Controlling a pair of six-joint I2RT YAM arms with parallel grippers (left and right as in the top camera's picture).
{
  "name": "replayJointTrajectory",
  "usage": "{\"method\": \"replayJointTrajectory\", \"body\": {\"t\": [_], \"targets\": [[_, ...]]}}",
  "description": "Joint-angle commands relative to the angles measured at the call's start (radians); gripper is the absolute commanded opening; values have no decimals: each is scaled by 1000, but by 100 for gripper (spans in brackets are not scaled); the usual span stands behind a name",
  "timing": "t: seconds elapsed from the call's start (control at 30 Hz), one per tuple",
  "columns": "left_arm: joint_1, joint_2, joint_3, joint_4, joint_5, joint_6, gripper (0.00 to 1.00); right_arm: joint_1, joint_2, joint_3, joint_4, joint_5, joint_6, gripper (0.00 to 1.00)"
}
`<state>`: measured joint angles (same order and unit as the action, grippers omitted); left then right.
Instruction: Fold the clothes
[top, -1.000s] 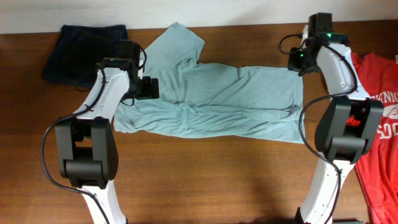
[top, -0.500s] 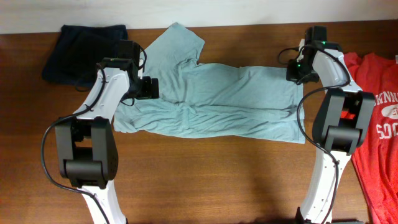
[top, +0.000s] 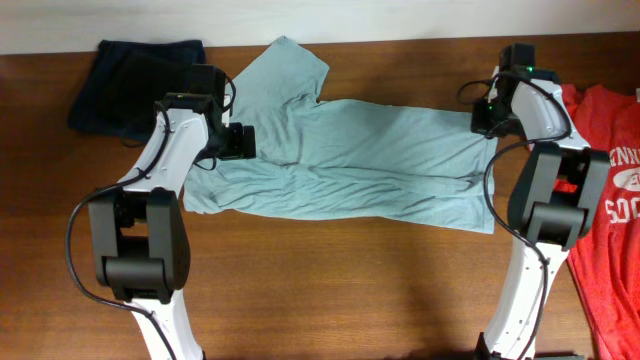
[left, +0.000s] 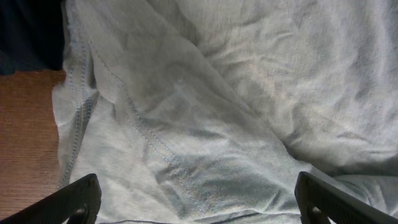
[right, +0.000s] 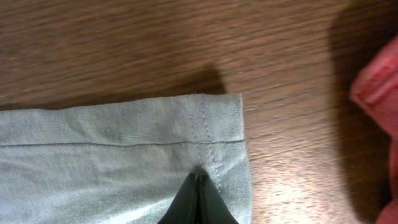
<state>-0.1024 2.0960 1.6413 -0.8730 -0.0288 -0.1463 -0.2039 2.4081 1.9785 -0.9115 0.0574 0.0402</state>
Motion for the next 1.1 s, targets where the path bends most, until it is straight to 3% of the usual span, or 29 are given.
{"method": "replayJointTrajectory", "body": {"t": [0.0, 0.3, 0.43, 0.6, 1.07], "targets": [[7, -24, 14, 1, 7, 6, 99, -20, 25, 8, -6, 45, -8, 4], [7, -24, 14, 1, 7, 6, 99, -12, -2, 87, -51, 21, -26, 4], [7, -24, 14, 1, 7, 6, 99, -12, -40, 211, -198, -26, -35, 4], [7, -24, 14, 1, 7, 6, 99, -14, -84, 377, -498, -54, -63, 4], [7, -24, 14, 2, 7, 6, 99, -12, -312, 376, -788, -139, -67, 4]]}}
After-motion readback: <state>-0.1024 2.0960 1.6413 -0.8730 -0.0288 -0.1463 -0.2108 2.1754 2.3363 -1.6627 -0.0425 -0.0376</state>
